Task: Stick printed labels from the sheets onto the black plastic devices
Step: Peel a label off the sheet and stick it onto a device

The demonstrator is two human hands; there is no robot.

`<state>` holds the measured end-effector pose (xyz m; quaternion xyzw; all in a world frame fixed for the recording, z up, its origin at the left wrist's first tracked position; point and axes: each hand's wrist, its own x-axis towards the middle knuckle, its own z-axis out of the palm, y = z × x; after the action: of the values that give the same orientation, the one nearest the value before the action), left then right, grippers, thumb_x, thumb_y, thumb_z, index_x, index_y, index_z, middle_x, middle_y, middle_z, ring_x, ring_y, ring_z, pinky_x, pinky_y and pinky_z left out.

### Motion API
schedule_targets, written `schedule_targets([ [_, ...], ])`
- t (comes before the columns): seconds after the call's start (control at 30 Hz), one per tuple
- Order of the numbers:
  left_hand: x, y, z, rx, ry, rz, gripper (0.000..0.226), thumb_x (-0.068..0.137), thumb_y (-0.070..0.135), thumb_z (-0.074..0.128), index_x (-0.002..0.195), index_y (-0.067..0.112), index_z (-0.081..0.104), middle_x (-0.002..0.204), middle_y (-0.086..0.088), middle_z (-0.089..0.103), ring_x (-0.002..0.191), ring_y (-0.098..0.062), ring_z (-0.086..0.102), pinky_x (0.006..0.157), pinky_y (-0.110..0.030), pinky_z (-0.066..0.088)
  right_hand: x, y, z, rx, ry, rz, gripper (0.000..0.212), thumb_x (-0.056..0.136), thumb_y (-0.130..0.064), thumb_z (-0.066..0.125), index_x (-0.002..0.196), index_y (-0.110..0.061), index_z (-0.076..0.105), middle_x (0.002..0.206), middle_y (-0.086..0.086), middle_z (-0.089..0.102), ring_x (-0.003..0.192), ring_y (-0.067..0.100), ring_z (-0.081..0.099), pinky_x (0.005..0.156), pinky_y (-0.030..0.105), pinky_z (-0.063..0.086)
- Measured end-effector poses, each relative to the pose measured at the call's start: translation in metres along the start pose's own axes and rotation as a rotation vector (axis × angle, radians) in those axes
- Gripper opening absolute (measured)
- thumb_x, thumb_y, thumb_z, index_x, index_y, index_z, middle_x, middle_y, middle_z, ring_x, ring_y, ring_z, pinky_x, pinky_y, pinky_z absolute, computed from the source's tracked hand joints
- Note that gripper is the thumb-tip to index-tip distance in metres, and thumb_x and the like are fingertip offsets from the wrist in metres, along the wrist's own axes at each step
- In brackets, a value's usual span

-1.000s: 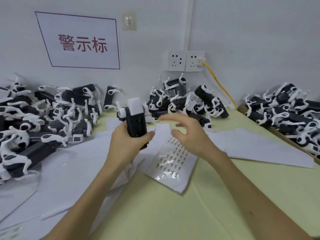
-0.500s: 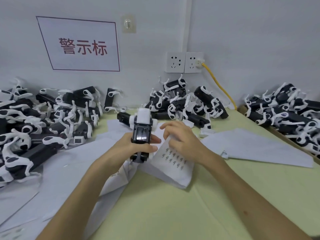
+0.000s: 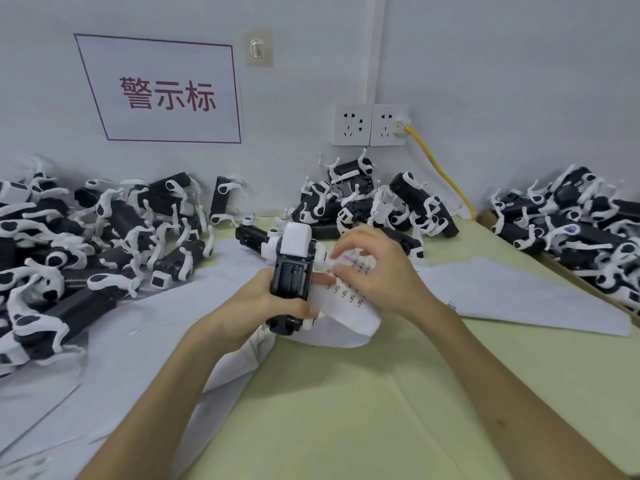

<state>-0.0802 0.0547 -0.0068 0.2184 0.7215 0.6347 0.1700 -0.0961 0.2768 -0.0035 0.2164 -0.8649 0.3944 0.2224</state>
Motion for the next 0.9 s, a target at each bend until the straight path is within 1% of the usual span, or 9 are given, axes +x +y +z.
schedule_targets([
  [0.03,0.0006,-0.0002,0.0008,0.004,0.01,0.01,0.046,0.069,0.01,0.076,0.113,0.024,0.078,0.089,-0.003,0.076,0.077,-0.014,0.069,0.064,-0.018,0.051,-0.0002,-0.0011,-0.0001,0.023,-0.015,0.004,0.012,0.086,-0.015,0.079,0.096,-0.018,0.074,0.106,-0.008,0.066,0.104,0.006,0.059,0.089,0.018,0.042],
  [0.1,0.002,-0.0008,0.002,0.014,0.039,0.016,0.044,0.067,0.01,0.077,0.109,0.023,0.078,0.083,-0.005,0.073,0.072,-0.014,0.067,0.06,-0.019,0.05,-0.0002,-0.0023,-0.0008,0.058,-0.065,0.037,0.009,0.088,-0.018,0.078,0.096,-0.021,0.076,0.104,-0.008,0.068,0.101,0.006,0.062,0.09,0.026,0.047],
  [0.23,0.0033,-0.0028,0.0038,0.04,0.063,0.037,0.035,0.066,0.01,0.077,0.098,0.024,0.08,0.08,-0.003,0.072,0.071,-0.012,0.066,0.06,-0.018,0.051,-0.0012,-0.0028,-0.0037,0.107,-0.126,0.111,0.01,0.088,-0.02,0.078,0.098,-0.022,0.078,0.102,-0.009,0.07,0.098,0.006,0.065,0.091,0.035,0.052],
  [0.33,0.0031,-0.0044,0.0046,0.071,0.066,0.042,0.034,0.066,0.01,0.077,0.097,0.026,0.081,0.078,0.002,0.072,0.069,-0.009,0.065,0.059,-0.017,0.05,-0.0017,-0.003,-0.0037,0.125,-0.123,0.121,0.008,0.087,-0.017,0.079,0.093,-0.023,0.078,0.096,-0.011,0.071,0.094,0.005,0.067,0.088,0.031,0.054],
  [0.47,0.0031,-0.0048,0.0065,0.077,0.062,0.049,0.044,0.067,0.008,0.076,0.11,0.019,0.076,0.084,0.012,0.076,0.07,-0.004,0.067,0.059,-0.017,0.051,-0.001,-0.0013,-0.0018,0.137,-0.104,0.114,0.012,0.084,-0.009,0.079,0.086,-0.021,0.077,0.087,-0.011,0.073,0.087,0.001,0.07,0.08,0.022,0.056],
  [0.57,0.003,-0.0031,0.0081,0.061,0.071,0.062,0.047,0.067,0.008,0.075,0.11,0.026,0.079,0.087,0.01,0.075,0.07,-0.005,0.065,0.059,-0.015,0.05,-0.0011,0.0003,0.0005,0.18,-0.059,0.117,0.013,0.082,-0.002,0.08,0.083,-0.015,0.079,0.08,-0.009,0.076,0.082,0.002,0.073,0.075,0.017,0.055],
  [0.73,0.003,-0.0009,0.009,0.04,0.089,0.057,0.046,0.066,0.012,0.074,0.106,0.034,0.08,0.085,0.005,0.073,0.072,-0.008,0.064,0.061,-0.016,0.049,-0.0012,0.0021,0.0003,0.221,-0.049,0.1,0.01,0.082,-0.002,0.08,0.083,-0.011,0.078,0.081,-0.007,0.075,0.083,0.004,0.074,0.077,0.019,0.057],
  [0.83,0.004,-0.0001,0.008,0.005,0.108,0.037,0.046,0.063,0.015,0.076,0.106,0.032,0.08,0.086,0.003,0.074,0.071,-0.008,0.065,0.06,-0.017,0.05,-0.0011,0.0036,-0.0014,0.275,-0.068,0.109,0.007,0.085,0.0,0.077,0.086,-0.008,0.075,0.088,0.001,0.076,0.085,0.008,0.074,0.08,0.024,0.058],
  [0.9,0.0046,-0.0007,0.0067,-0.021,0.133,0.026,0.052,0.056,0.022,0.08,0.108,0.027,0.079,0.094,-0.005,0.075,0.075,-0.012,0.066,0.063,-0.021,0.052,0.0006,0.0038,-0.0034,0.385,-0.062,0.142,0.007,0.087,-0.001,0.075,0.088,-0.009,0.075,0.094,0.006,0.077,0.087,0.012,0.073,0.083,0.03,0.058],
])
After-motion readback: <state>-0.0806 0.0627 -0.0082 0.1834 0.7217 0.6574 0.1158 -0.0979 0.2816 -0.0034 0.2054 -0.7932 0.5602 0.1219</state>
